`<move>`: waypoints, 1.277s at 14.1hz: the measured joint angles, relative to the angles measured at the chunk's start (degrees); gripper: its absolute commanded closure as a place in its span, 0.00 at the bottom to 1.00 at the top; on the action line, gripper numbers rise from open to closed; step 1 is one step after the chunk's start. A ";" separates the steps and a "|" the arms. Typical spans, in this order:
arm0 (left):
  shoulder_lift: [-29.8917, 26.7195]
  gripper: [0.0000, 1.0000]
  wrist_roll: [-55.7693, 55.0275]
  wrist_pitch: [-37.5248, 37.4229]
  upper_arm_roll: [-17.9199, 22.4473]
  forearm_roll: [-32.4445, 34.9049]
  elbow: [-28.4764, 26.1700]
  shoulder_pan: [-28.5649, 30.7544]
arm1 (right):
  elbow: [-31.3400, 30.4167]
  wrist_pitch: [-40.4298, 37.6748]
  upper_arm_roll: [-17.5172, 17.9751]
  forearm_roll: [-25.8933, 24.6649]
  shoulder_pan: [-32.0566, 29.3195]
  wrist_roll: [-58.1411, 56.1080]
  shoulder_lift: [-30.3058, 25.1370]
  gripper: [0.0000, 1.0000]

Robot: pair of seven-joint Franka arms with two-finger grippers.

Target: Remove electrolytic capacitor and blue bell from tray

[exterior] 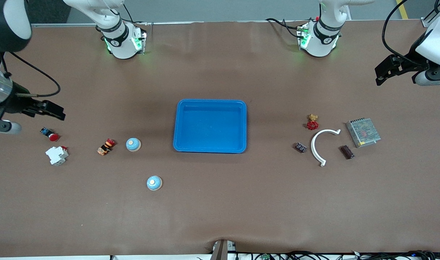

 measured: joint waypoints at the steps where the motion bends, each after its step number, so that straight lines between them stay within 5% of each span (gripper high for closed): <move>1: -0.02 0.00 0.00 -0.02 -0.03 0.00 -0.07 -0.01 | 1.25 -2.09 -0.22 0.00 -0.21 -0.47 -0.34 0.00; 8: -0.50 0.00 0.00 0.02 -0.28 0.00 -0.80 -0.09 | 8.41 -10.85 -0.79 0.88 -0.17 -0.71 -1.07 0.00; 18: -0.70 0.00 0.00 1.77 -0.30 -0.01 -1.07 -0.14 | 8.85 -11.18 -2.03 1.72 0.78 -0.71 -1.07 0.00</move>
